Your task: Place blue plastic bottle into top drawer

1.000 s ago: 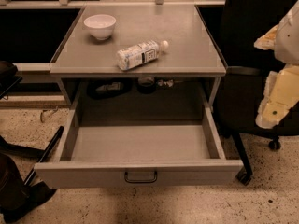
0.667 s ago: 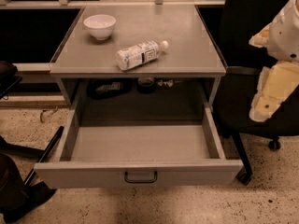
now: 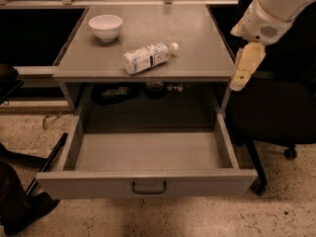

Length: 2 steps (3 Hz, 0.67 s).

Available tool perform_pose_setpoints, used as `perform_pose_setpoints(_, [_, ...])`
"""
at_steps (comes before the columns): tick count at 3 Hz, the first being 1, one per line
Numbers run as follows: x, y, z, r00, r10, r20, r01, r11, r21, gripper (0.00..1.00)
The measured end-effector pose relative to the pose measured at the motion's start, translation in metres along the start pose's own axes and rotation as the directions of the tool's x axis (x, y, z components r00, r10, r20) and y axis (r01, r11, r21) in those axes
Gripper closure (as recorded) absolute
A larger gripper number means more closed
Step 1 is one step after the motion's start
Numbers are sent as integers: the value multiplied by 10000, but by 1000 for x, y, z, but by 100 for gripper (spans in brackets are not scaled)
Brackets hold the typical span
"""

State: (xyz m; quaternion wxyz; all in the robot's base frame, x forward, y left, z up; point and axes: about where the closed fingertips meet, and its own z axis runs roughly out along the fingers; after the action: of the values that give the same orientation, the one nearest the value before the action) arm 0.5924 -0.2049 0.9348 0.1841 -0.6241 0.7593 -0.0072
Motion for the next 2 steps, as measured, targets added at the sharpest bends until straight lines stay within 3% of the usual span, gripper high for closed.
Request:
perform_pose_setpoints(1, [0,-27,19,9996,143,226,-145,9999,90,0])
perform_pose_setpoints(2, [0,-27,19,9996,143,227,-145,9999,91,0])
